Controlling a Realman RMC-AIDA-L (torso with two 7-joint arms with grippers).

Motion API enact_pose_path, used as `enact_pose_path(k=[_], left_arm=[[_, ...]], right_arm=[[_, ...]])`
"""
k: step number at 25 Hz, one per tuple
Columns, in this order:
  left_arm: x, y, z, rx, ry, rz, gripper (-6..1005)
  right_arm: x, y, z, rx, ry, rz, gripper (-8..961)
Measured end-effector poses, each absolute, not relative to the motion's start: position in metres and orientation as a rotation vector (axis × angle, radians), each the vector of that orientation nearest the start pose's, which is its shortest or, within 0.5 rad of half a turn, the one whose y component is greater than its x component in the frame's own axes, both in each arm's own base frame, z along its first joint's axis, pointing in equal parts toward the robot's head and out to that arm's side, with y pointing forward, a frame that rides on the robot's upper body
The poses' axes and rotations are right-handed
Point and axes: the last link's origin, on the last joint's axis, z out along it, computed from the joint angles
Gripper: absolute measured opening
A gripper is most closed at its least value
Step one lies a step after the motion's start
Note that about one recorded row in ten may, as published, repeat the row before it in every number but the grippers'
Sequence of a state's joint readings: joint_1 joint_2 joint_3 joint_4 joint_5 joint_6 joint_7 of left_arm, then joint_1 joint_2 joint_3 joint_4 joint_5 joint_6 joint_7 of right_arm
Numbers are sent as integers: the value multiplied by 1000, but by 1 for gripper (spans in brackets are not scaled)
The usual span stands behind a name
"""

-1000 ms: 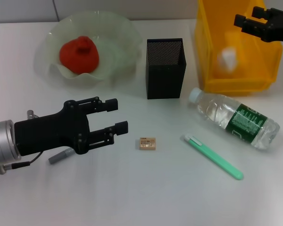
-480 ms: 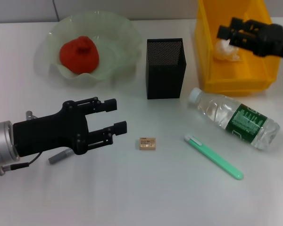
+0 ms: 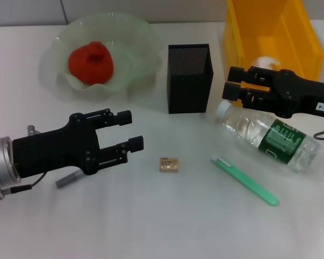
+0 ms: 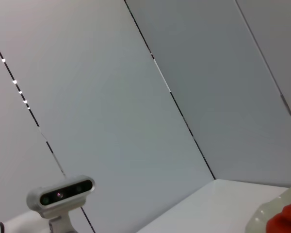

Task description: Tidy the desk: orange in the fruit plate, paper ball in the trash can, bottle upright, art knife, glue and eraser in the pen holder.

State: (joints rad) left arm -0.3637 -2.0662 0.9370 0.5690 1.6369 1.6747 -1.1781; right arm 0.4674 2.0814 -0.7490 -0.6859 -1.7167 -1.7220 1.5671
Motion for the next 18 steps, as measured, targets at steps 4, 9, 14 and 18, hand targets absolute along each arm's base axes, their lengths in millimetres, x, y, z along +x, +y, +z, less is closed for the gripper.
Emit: enact_pose_path(k=[4,9,14,18], left_arm=[[-265,276,-12,-2712,-498,-1037,606],[-265,274,-13,-2713,-500,-1042,605],[-266,274,-13,-2712,-503,-1043,605],[-266,273,-13,-2712,-503,-1043,604]], right_arm=[[236,312,21,-2660,823,1163,684],[229,317,23,-2701,844,1104,702],[216,326,41,-2716,854,1016,744],[197,338,65,-2740,885,793,753]])
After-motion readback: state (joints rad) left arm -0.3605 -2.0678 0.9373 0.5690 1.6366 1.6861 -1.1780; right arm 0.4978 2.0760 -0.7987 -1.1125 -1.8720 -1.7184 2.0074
